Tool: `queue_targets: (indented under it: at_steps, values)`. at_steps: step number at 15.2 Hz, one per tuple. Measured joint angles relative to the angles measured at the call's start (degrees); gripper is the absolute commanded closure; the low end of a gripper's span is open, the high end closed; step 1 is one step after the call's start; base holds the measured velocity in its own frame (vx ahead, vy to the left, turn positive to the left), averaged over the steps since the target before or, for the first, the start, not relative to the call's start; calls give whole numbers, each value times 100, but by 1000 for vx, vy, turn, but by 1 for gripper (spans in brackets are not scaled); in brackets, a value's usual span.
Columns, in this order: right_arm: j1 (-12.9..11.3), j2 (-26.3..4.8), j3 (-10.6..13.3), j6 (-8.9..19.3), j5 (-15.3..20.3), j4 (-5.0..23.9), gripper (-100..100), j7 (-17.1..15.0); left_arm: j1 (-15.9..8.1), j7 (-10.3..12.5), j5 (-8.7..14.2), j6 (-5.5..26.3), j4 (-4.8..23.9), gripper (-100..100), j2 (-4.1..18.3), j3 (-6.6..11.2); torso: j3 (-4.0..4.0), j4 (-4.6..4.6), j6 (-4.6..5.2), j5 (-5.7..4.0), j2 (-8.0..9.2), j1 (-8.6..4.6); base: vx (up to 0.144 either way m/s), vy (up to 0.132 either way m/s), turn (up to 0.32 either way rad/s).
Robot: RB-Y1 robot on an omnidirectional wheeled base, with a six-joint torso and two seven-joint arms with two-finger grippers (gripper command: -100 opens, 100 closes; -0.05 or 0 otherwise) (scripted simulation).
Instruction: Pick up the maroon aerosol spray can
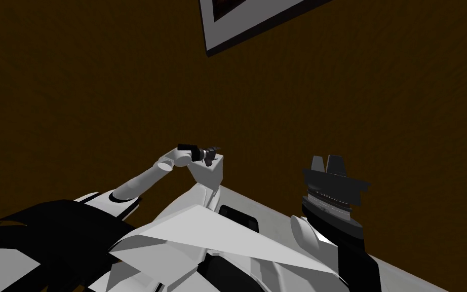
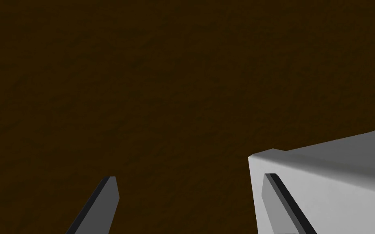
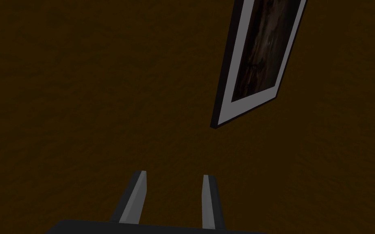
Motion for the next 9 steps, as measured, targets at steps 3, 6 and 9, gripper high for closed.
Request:
queue_targets:
  at_steps: [3,6,9]
  values:
    - [0,0,0,0,0,0,0,0,-99,8,278,332,51,-100,243,71,-2,-1,0,0,-3,0,22,0,-3]
    - [0,0,0,0,0,0,0,0,-202,34,521,660,95,-100,462,132,-1,0,0,-1,-3,0,24,-2,-5]
    - [0,0,0,0,0,0,0,0,-275,57,693,978,122,-100,620,168,-1,0,0,-1,-2,0,24,-1,-3]
